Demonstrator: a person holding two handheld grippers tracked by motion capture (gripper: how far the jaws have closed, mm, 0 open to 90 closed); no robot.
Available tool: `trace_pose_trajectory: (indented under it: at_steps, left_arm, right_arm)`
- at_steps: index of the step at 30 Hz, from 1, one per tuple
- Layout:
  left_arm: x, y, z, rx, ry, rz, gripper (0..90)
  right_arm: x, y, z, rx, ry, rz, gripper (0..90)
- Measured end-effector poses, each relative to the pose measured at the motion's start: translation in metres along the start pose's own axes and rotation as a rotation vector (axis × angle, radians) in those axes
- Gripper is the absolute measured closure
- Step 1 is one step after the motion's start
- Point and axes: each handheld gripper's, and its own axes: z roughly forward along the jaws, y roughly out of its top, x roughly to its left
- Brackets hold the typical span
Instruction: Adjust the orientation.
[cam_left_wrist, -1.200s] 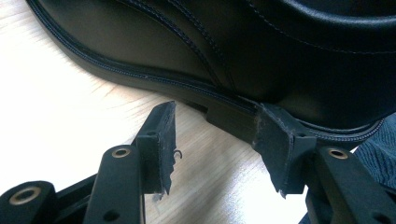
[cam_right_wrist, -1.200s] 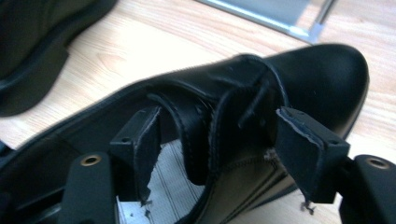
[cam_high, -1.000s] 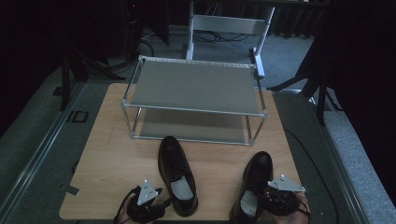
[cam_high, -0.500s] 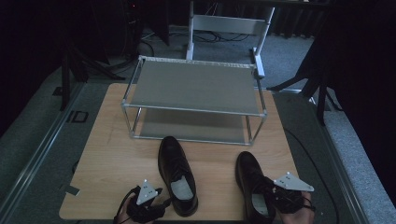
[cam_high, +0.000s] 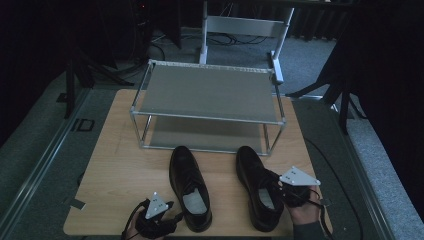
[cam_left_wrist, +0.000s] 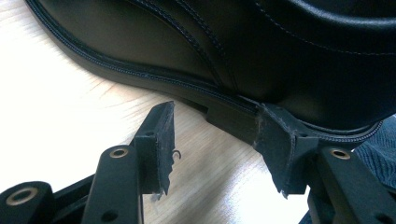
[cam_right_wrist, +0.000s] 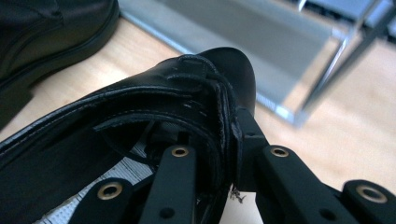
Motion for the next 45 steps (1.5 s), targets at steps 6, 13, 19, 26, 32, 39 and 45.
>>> trace_pose_trajectory:
  at_steps: [6, 13, 19, 26, 32, 39, 45]
  left_arm:
    - [0.0, 0.0, 0.0, -0.001, 0.001, 0.001, 48.0]
    - [0.002, 0.001, -0.001, 0.007, 0.016, 0.007, 48.7]
    - [0.02, 0.008, -0.008, -0.017, 0.072, -0.016, 49.0]
    - [0.049, 0.02, 0.008, 0.02, 0.032, 0.02, 47.8]
    - [0.065, 0.029, 0.018, 0.036, -0.121, 0.069, 49.9]
    - [0.059, 0.039, 0.03, 0.055, -0.187, 0.143, 54.0]
    - [0.044, 0.053, 0.046, 0.067, -0.199, 0.195, 53.9]
  right_arm:
    - [-0.003, 0.013, 0.028, -0.001, 0.016, -0.166, 79.3]
    - [-0.003, 0.006, 0.034, 0.075, 0.09, -0.107, 58.2]
    - [-0.005, -0.002, 0.02, 0.069, 0.103, -0.054, 44.8]
    - [-0.011, -0.011, 0.021, 0.097, 0.115, 0.016, 44.5]
    - [-0.014, -0.015, 0.023, 0.096, 0.141, 0.048, 45.2]
    - [-0.014, -0.015, 0.025, 0.095, 0.153, 0.063, 46.1]
    - [-0.016, -0.015, 0.028, 0.101, 0.172, 0.07, 51.5]
